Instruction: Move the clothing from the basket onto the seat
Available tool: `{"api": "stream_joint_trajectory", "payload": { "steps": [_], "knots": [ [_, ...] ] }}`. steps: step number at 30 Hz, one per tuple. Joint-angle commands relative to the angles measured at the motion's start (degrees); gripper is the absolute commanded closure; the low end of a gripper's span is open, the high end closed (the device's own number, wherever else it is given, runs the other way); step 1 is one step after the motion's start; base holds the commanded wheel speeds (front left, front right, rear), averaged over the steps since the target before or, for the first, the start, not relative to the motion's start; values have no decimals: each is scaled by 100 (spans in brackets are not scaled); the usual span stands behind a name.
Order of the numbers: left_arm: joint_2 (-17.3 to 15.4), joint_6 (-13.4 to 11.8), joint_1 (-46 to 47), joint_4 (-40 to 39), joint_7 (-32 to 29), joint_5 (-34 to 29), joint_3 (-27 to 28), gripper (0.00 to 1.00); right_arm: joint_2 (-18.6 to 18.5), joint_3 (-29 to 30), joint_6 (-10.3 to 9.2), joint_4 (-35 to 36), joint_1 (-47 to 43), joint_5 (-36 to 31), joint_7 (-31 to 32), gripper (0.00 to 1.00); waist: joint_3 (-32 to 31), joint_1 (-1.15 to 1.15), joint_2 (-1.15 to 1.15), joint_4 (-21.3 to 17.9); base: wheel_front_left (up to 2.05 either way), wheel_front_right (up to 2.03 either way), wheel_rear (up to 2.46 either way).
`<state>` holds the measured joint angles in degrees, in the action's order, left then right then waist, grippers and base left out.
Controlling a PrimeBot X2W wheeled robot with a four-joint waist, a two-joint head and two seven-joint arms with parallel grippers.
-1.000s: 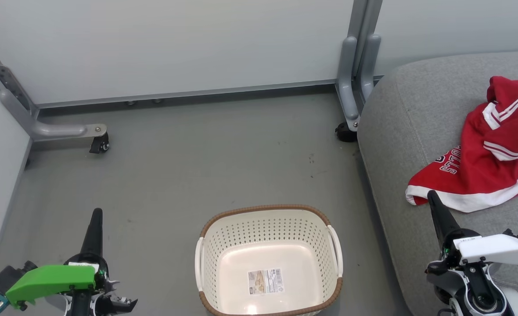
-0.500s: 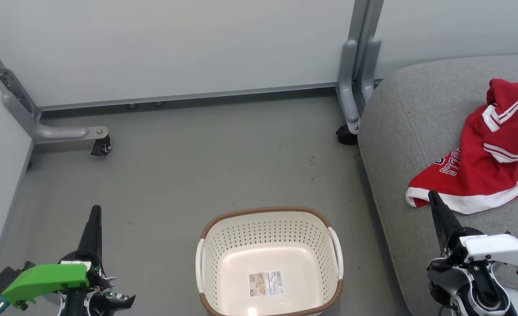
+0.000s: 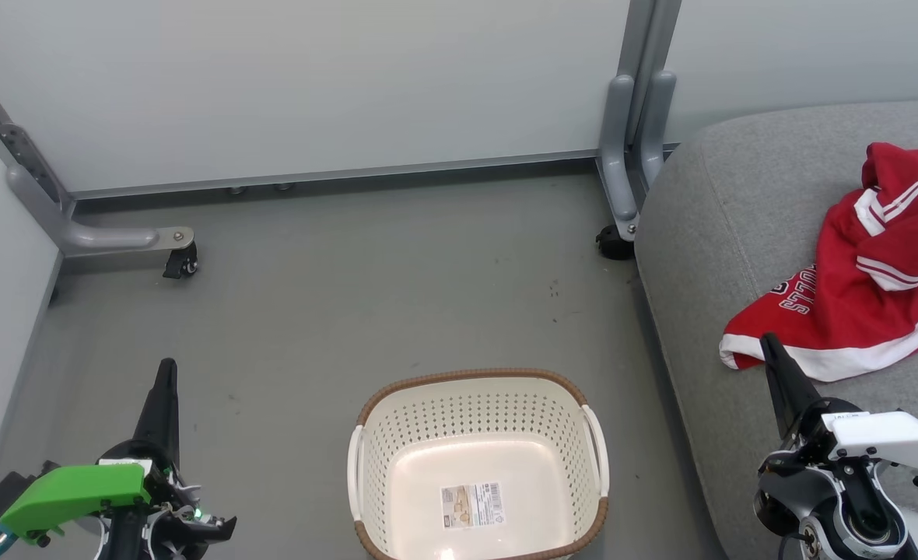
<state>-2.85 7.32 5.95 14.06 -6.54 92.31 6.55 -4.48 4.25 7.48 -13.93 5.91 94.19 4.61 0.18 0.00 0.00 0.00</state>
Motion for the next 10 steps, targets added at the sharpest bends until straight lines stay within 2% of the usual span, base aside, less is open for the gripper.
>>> {"api": "stream_joint_trajectory", "payload": {
  "steps": [1, 10],
  "knots": [
    [-4, 32, 56, 4, -22, 16, 11, 100, -3, 15, 2, -13, 28, 9, 22, 100, 0, 0, 0, 0, 0, 0, 0],
    [-6, 32, 56, 3, -21, 16, 11, 100, 14, 37, 2, -15, 30, -18, 45, 100, 0, 0, 0, 0, 0, 0, 0]
  ]
}}
